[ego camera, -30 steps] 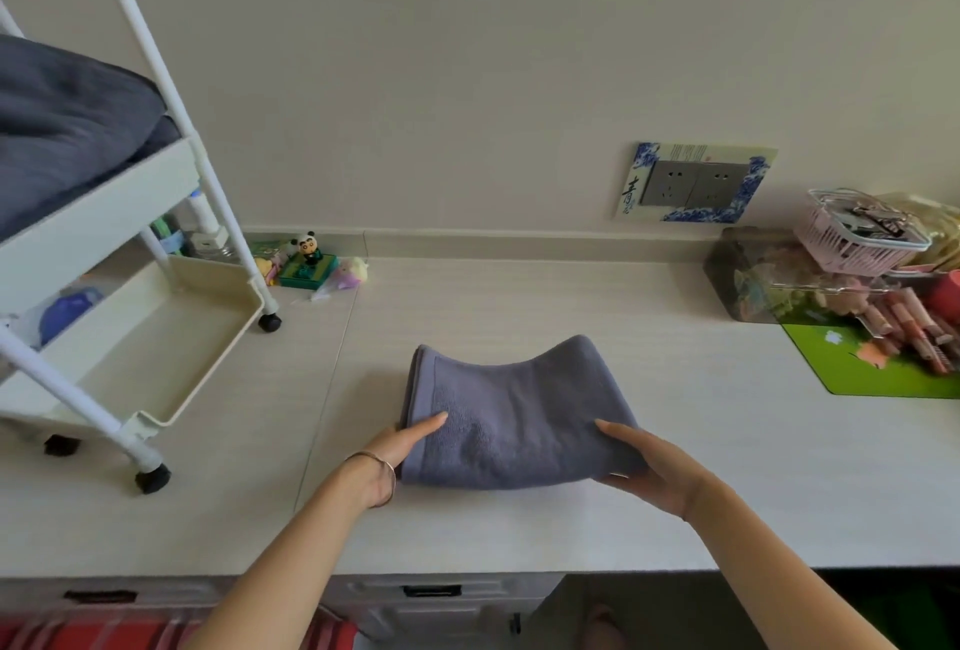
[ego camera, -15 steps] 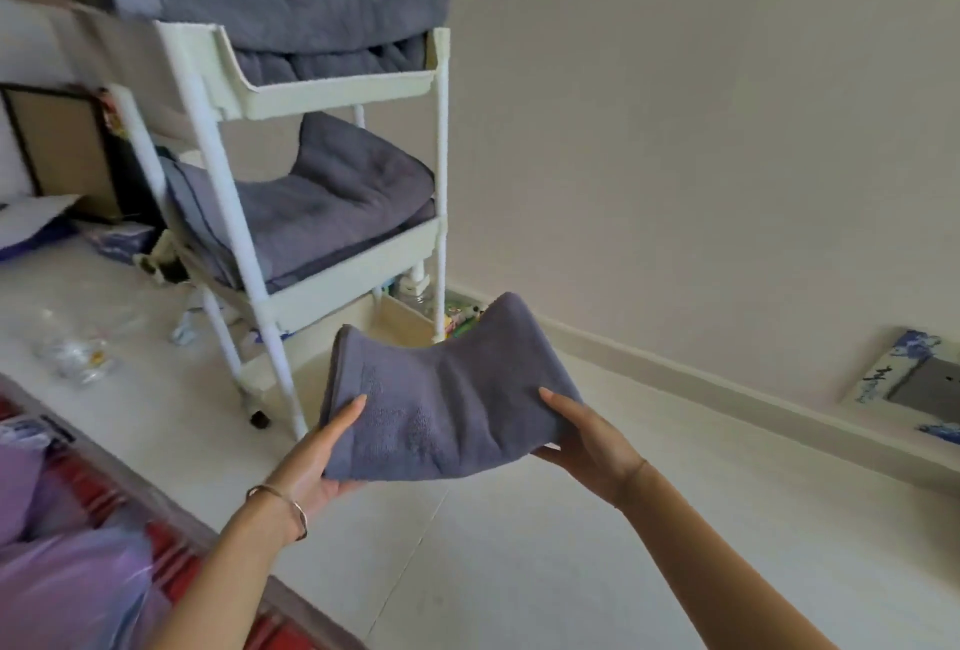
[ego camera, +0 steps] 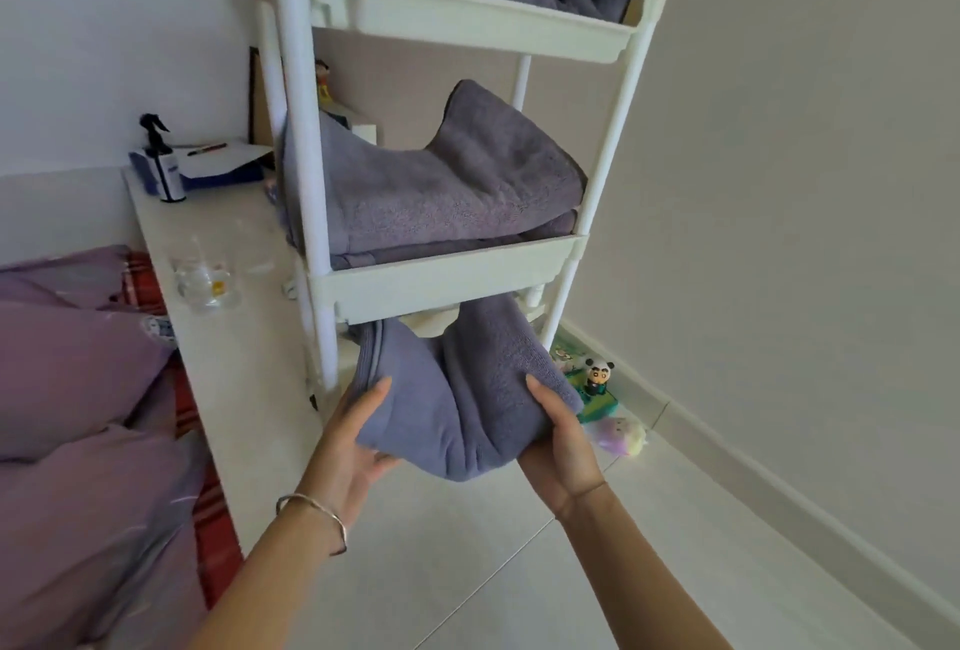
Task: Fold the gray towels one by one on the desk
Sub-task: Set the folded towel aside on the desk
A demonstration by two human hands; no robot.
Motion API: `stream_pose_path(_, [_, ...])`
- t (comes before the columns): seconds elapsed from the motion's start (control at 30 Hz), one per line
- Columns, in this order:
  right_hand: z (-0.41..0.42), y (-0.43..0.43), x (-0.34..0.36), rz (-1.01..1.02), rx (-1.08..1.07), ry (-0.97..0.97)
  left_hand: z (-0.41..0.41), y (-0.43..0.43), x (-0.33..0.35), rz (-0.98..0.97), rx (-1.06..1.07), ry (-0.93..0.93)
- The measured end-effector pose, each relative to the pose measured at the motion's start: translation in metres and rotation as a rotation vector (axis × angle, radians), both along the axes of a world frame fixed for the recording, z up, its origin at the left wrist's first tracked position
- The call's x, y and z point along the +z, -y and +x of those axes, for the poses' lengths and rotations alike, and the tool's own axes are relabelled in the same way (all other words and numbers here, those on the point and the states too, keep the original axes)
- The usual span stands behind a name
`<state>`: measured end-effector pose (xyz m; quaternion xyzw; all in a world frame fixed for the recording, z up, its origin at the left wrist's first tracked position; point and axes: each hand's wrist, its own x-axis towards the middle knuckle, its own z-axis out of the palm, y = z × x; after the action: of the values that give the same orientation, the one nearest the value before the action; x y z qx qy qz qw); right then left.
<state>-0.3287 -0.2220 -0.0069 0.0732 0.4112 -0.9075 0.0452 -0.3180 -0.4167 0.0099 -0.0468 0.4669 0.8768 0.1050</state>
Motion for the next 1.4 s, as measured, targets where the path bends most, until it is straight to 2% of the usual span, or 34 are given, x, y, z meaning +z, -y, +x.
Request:
stream_pose_path(0.17, [-0.043,-0.006,0.001,0.098,0.031,-0.043,-0.035,-0.019,-0.008,0.117,0.210,-0.053])
stream_pose_path(0.3, [-0.072,0.002,-0.004,0.038,0.048,-0.073,-0.055,-0.025,-0.017,0.144,0.333,-0.077])
stream_pose_path(0.47, [-0.099,0.011,-0.025,-0.047,0.106,-0.039,-0.071,-0.031,-0.038,0.097,0.464,-0.088])
stream_pose_path(0.67, [-0.105,0.014,-0.052,-0.028,0.070,0.019,-0.072,-0.033,-0.064,-0.015,0.566,-0.063])
stream_pose_path(0.9, [-0.096,0.007,-0.062,0.095,-0.017,0.011,-0.061,-0.039,-0.066,-0.157,0.681,-0.081])
stream_pose_path(1.03, [-0.100,0.010,-0.064,0.174,-0.101,0.051,-0.052,-0.041,-0.066,-0.496,0.719,-0.171])
stream_pose_path(1.13, [-0.097,0.011,-0.068,0.179,-0.133,0.043,-0.040,-0.042,-0.071,-0.780,0.766,-0.380])
stream_pose_path(1.17, [-0.097,0.011,-0.069,0.198,-0.147,0.031,-0.041,-0.042,-0.072,-0.958,0.785,-0.500])
stream_pose_path(1.23, [-0.097,0.012,-0.071,0.248,-0.183,0.019,-0.045,-0.042,-0.073,-1.470,0.755,-0.732])
stream_pose_path(1.27, [-0.097,0.013,-0.072,0.273,-0.192,0.009,-0.048,-0.042,-0.075,-1.671,0.659,-0.807])
stream_pose_path(1.3, [-0.097,0.014,-0.072,0.293,-0.190,-0.009,-0.050,-0.043,-0.078,-1.782,0.533,-0.816])
stream_pose_path(1.4, [-0.092,0.011,-0.072,0.435,-0.144,-0.060,-0.056,-0.040,-0.093,-2.018,0.158,-0.612])
